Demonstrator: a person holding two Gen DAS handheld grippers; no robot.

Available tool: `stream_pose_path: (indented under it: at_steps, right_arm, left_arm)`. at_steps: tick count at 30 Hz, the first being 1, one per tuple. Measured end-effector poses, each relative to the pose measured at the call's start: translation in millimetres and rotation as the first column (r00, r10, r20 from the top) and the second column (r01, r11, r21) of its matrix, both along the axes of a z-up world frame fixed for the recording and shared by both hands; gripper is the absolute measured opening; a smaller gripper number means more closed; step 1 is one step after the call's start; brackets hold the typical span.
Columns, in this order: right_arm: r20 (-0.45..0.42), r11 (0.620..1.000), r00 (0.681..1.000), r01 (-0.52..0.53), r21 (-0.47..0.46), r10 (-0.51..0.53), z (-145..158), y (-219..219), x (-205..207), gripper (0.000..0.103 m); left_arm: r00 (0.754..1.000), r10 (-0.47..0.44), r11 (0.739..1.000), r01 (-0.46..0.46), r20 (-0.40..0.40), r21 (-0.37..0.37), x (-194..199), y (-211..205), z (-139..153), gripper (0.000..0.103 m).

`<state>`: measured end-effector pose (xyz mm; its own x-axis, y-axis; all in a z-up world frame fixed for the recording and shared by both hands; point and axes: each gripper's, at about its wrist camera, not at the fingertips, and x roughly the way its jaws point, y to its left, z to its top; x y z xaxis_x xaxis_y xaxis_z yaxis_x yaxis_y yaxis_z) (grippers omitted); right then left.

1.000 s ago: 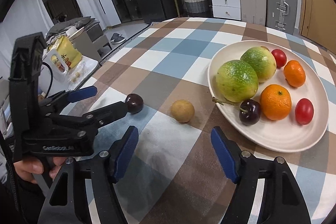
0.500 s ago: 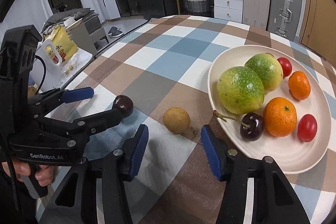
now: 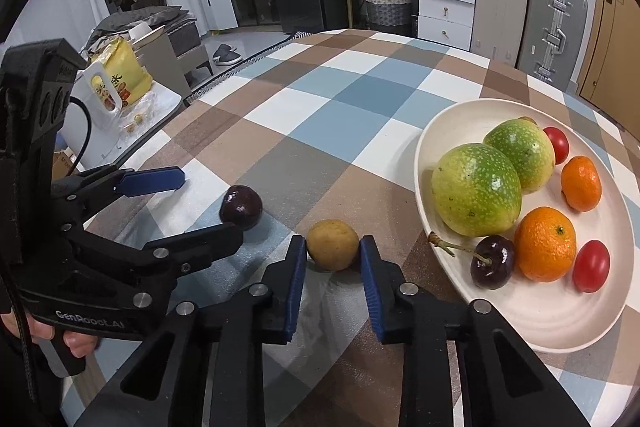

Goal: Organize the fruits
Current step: 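Grasp the dark plum with the left gripper while the right holds the pear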

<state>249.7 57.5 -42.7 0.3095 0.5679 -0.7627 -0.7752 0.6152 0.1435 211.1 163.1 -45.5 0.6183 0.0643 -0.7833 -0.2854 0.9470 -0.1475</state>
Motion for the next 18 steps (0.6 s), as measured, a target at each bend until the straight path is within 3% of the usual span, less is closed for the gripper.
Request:
stream_pose_path:
  at_steps: [10, 14, 18]
  right_arm:
    - [0.000, 0.998, 0.999, 0.032, 0.058, -0.032, 12, -33, -23, 0.027]
    - [-0.006, 0.995, 0.998, 0.067, 0.069, -0.067, 13, -56, -33, 0.027]
    - [-0.020, 0.991, 0.994, 0.108, 0.080, -0.106, 12, -75, -35, 0.027]
  left_arm:
    - [1.000, -0.011, 1.000, 0.011, -0.011, 0.017, 2, -4, -1, 0.091]
    - [0.999, -0.048, 0.998, 0.048, -0.015, 0.034, 5, -11, 0, 0.084]
    - [0.997, -0.079, 0.996, 0.079, -0.007, 0.040, 11, -17, 1, 0.068]
